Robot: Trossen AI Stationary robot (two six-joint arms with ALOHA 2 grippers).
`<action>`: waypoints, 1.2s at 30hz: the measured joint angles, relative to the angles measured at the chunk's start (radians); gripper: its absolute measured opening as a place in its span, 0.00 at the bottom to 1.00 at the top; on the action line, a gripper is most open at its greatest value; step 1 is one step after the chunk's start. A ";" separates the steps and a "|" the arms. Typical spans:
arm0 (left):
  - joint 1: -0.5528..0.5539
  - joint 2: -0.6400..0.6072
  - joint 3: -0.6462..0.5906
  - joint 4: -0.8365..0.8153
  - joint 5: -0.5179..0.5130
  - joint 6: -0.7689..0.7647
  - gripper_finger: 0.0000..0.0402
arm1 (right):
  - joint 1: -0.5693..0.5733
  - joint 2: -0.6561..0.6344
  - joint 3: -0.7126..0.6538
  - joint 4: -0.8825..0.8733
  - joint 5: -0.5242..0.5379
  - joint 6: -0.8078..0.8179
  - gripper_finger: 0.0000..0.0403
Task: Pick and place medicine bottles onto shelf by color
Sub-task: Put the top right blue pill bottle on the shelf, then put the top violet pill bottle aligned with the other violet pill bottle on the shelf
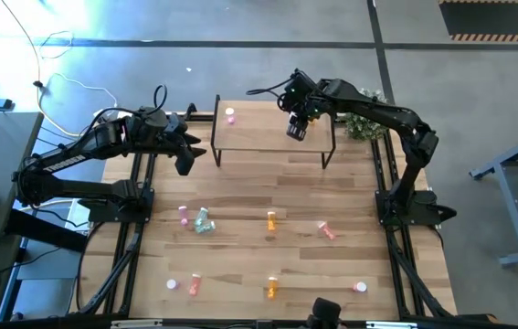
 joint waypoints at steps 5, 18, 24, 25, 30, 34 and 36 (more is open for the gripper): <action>0.000 0.000 0.000 0.000 0.000 0.001 0.50 | 0.000 0.000 0.000 0.012 0.000 0.007 0.39; 0.000 0.000 0.000 0.000 0.000 0.003 0.50 | 0.000 0.000 0.000 0.018 0.018 0.003 0.39; 0.000 0.000 0.000 0.000 0.000 0.003 0.50 | 0.002 0.000 0.000 0.018 0.018 0.007 0.39; 0.000 0.000 0.000 -0.001 0.000 0.003 0.50 | 0.003 0.000 0.000 0.017 0.018 0.007 0.39; 0.000 0.000 0.000 -0.001 0.000 0.003 0.50 | 0.009 -0.017 0.000 0.018 0.015 0.021 0.39; 0.000 0.000 0.000 -0.001 0.001 0.003 0.50 | 0.009 -0.038 0.000 0.017 0.016 0.053 0.39; 0.000 0.000 0.000 -0.001 0.008 0.003 0.50 | 0.009 -0.053 0.000 0.018 0.015 0.080 0.39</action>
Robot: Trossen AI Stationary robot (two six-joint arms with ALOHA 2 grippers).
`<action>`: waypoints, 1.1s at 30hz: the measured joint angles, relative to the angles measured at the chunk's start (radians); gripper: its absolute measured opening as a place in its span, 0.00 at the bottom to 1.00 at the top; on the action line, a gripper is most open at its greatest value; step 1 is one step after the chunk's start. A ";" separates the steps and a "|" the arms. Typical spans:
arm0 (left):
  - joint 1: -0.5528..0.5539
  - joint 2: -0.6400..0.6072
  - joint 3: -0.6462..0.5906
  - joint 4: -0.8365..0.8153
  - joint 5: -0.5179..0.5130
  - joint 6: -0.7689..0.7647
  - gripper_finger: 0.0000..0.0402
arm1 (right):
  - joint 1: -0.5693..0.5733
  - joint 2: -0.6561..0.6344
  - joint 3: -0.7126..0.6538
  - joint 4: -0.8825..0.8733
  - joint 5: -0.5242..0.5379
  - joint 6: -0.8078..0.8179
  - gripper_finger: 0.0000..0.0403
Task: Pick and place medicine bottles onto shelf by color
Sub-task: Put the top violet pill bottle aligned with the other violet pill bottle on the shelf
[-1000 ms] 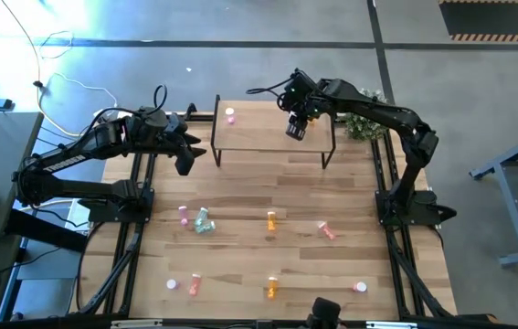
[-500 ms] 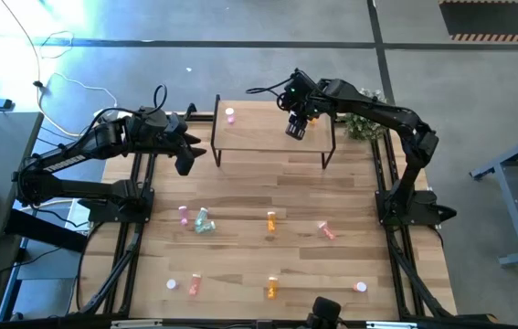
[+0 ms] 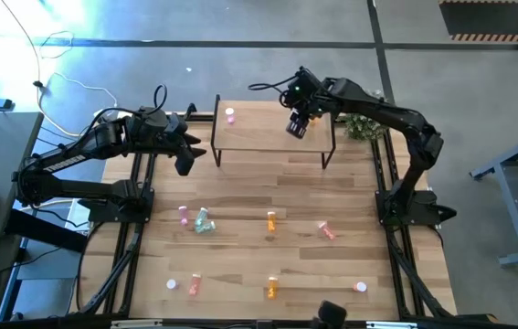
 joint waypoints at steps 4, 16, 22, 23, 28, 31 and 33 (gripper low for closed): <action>-0.010 0.000 0.000 -0.015 0.004 -0.016 0.50 | 0.011 -0.026 0.000 -0.007 -0.007 0.074 0.39; -0.110 -0.001 0.000 -0.145 0.059 -0.134 0.50 | 0.144 -0.136 0.000 -0.004 -0.011 0.308 0.39; -0.165 -0.001 0.000 -0.243 0.044 -0.275 0.50 | 0.213 -0.158 0.000 -0.004 -0.011 0.415 0.39; -0.174 -0.001 0.000 -0.259 0.044 -0.296 0.50 | 0.223 -0.156 0.000 -0.006 -0.011 0.426 0.39; -0.225 -0.001 0.000 -0.363 0.011 -0.430 0.50 | 0.262 -0.152 0.000 -0.008 -0.011 0.444 0.39; -0.270 -0.001 -0.001 -0.413 -0.038 -0.549 0.50 | 0.272 -0.152 0.000 -0.008 -0.010 0.441 0.39; -0.305 -0.001 -0.001 -0.436 -0.061 -0.625 0.50 | 0.274 -0.152 0.000 -0.009 -0.009 0.417 0.39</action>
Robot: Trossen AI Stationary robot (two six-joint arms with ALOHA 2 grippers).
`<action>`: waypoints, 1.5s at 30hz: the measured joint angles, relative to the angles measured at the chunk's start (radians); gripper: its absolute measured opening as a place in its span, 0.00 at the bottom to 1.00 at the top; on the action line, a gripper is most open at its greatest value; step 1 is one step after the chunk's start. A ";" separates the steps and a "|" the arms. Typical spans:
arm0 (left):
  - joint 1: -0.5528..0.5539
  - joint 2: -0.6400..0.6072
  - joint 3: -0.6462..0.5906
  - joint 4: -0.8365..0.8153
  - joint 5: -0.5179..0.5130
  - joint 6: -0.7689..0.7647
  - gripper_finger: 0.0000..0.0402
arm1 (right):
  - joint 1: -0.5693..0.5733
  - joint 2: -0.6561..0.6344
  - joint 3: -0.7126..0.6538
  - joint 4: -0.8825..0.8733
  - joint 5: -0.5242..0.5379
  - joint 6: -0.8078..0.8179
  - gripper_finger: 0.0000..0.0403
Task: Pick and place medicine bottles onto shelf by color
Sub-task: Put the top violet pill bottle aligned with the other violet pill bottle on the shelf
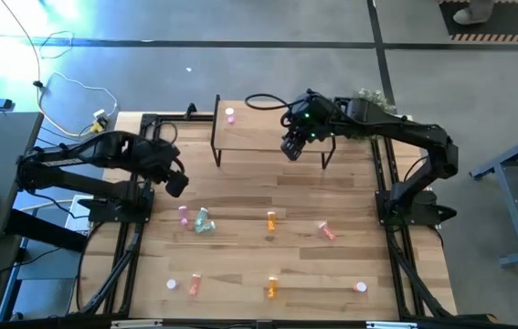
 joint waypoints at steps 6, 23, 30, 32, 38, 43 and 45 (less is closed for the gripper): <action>-0.112 0.000 -0.066 -0.011 -0.053 -0.277 0.50 | -0.019 -0.001 0.000 -0.011 0.003 -0.095 0.39; -0.296 0.043 -0.338 0.117 -0.171 -0.808 0.50 | -0.089 -0.014 0.000 -0.061 0.002 -0.263 0.39; -0.352 0.146 -0.370 0.148 -0.172 -0.944 0.50 | -0.093 -0.014 0.000 -0.058 0.002 -0.308 0.39; -0.361 0.178 -0.370 0.151 -0.172 -0.975 0.50 | -0.093 -0.014 0.000 -0.057 0.002 -0.315 0.39; -0.370 0.257 -0.371 0.158 -0.171 -1.063 0.50 | -0.093 -0.014 0.000 -0.058 0.006 -0.315 0.39; -0.370 0.301 -0.371 0.176 -0.172 -1.116 0.50 | -0.093 -0.014 0.000 -0.058 0.006 -0.315 0.39; -0.370 0.318 -0.371 0.180 -0.171 -1.135 0.50 | -0.093 -0.014 0.000 -0.058 0.006 -0.315 0.39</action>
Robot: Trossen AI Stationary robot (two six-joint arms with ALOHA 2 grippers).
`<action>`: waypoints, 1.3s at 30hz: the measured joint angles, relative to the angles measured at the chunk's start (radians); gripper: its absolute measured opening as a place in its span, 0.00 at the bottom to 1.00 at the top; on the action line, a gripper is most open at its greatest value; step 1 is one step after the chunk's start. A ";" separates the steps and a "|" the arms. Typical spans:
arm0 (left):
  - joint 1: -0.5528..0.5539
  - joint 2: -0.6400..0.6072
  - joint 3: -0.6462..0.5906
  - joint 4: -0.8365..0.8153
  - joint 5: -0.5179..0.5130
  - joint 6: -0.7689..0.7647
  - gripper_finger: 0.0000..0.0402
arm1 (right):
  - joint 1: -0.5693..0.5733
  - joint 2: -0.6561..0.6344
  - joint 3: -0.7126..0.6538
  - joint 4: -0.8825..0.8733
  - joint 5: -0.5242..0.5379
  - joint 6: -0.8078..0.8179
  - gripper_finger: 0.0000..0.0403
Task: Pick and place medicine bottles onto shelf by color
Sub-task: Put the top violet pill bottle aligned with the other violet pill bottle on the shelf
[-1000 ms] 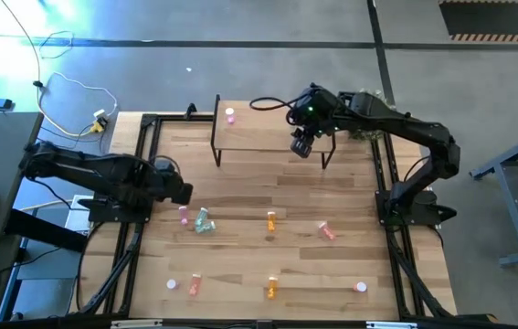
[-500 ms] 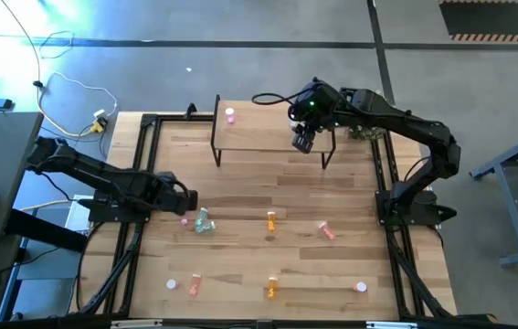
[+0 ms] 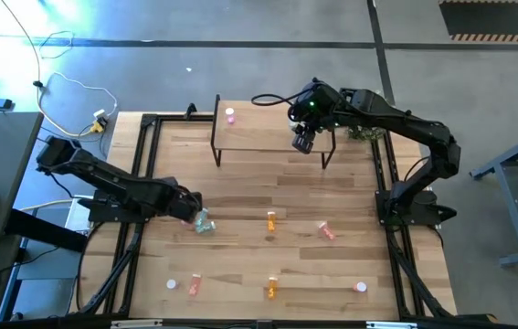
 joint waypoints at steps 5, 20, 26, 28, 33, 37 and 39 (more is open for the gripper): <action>0.000 0.042 0.000 0.039 -0.001 -0.047 0.50 | 0.000 0.000 0.000 0.000 0.000 -0.004 0.39; 0.000 0.189 0.000 0.078 0.022 -0.135 0.50 | 0.000 0.000 0.000 0.000 0.003 -0.037 0.39; 0.000 0.226 0.000 0.093 0.021 -0.146 0.50 | 0.000 0.000 0.000 -0.004 0.003 -0.052 0.39; 0.000 0.246 0.000 0.098 0.021 -0.147 0.49 | 0.000 0.000 0.000 -0.005 0.003 -0.052 0.39; 0.000 0.270 0.000 0.108 0.020 -0.145 0.43 | 0.000 0.000 0.000 -0.005 0.003 -0.052 0.39; 0.000 0.275 0.000 0.114 0.018 -0.138 0.36 | 0.000 0.000 0.000 -0.005 0.003 -0.052 0.39; 0.000 0.275 0.000 0.114 0.018 -0.125 0.33 | 0.000 0.000 0.000 -0.005 0.002 -0.052 0.39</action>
